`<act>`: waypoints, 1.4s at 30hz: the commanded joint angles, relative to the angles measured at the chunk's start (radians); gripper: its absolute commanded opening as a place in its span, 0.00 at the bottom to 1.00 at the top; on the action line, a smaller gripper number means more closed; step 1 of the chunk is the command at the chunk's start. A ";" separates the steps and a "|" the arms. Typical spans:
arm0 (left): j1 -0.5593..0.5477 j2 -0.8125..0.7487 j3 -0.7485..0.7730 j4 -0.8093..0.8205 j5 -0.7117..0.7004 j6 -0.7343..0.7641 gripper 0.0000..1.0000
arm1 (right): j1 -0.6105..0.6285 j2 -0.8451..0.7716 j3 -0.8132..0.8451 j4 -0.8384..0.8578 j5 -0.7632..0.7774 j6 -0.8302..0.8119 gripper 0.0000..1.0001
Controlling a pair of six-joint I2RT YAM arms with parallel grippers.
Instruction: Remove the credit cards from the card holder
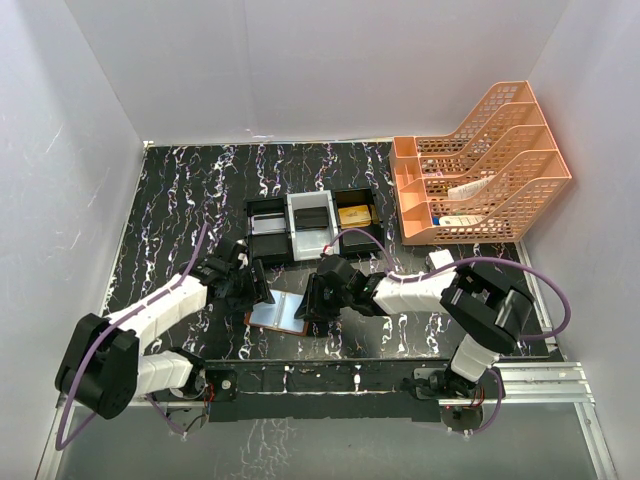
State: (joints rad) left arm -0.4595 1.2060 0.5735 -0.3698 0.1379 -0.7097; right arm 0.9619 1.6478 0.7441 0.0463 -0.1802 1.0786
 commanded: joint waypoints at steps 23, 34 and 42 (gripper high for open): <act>-0.088 0.001 -0.143 0.136 0.105 -0.096 0.46 | -0.026 0.076 -0.003 0.103 -0.091 0.014 0.33; -0.091 -0.118 -0.034 -0.015 0.003 -0.086 0.53 | -0.034 -0.045 0.059 -0.183 0.106 -0.082 0.39; -0.091 -0.078 -0.110 0.045 0.019 -0.097 0.55 | -0.034 -0.006 0.056 -0.116 0.039 -0.078 0.37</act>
State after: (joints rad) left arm -0.5457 1.1137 0.5011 -0.3298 0.1551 -0.8047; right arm 0.9306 1.6249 0.7853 -0.0715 -0.1452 1.0191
